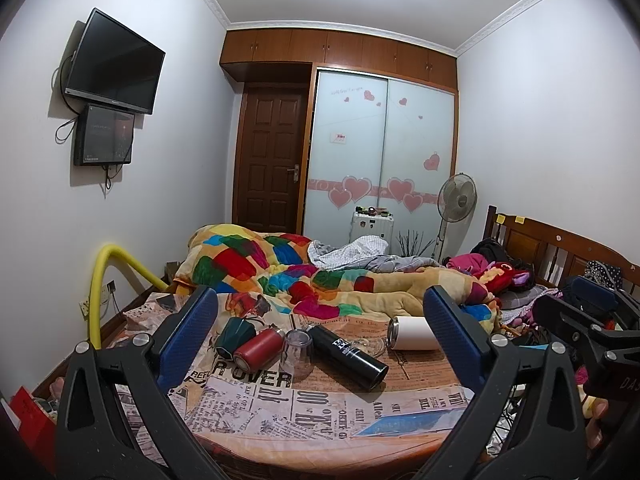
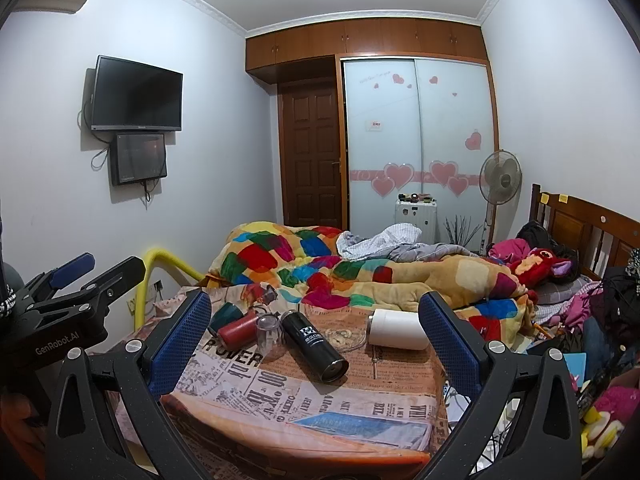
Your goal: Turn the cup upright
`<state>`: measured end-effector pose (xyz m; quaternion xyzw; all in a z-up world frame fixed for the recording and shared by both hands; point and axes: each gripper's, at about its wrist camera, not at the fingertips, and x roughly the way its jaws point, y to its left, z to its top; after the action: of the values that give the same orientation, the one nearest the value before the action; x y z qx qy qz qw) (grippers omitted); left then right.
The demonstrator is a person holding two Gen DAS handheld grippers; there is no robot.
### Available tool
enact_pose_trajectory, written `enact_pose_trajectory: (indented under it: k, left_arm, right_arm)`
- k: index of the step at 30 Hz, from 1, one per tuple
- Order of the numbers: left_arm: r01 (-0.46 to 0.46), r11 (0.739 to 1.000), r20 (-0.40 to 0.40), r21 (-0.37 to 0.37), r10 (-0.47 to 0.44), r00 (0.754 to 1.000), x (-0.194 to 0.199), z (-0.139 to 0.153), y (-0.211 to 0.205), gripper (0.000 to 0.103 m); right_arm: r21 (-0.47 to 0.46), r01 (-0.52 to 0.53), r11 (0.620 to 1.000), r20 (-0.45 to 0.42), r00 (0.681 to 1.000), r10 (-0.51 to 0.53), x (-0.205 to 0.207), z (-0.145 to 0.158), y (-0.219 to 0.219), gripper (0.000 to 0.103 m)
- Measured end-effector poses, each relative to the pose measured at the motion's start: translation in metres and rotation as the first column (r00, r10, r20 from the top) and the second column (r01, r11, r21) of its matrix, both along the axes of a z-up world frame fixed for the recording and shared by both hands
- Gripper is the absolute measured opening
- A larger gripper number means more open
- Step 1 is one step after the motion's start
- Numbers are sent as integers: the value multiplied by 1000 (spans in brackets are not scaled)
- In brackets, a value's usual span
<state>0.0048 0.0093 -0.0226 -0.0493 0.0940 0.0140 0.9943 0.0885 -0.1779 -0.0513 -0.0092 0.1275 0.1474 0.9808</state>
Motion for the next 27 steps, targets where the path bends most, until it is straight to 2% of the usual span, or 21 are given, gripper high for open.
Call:
enact_pose_trajectory:
  k: [8, 12, 18, 22, 27]
  left_arm:
    - [-8, 1000, -33, -17, 8, 999, 22, -11, 14, 103]
    - [-16, 999, -75, -31, 14, 997, 44, -25, 22, 103]
    - [-39, 998, -171, -46, 31, 985, 81, -54, 37, 103]
    - [-69, 997, -247, -45, 56, 967, 108, -81, 49, 103]
    - [-94, 994, -335, -48, 73, 939, 138, -113, 61, 103]
  right_arm:
    - [-26, -7, 1000, -34, 999, 6, 19, -11, 7, 103]
    - [-57, -8, 998, -66, 998, 5, 37, -21, 14, 103]
    - [-125, -39, 991, -161, 987, 19, 79, -50, 30, 103]
    - [-190, -74, 979, -240, 970, 27, 114, -73, 43, 103]
    - [-262, -146, 954, -362, 931, 43, 160, -109, 58, 103]
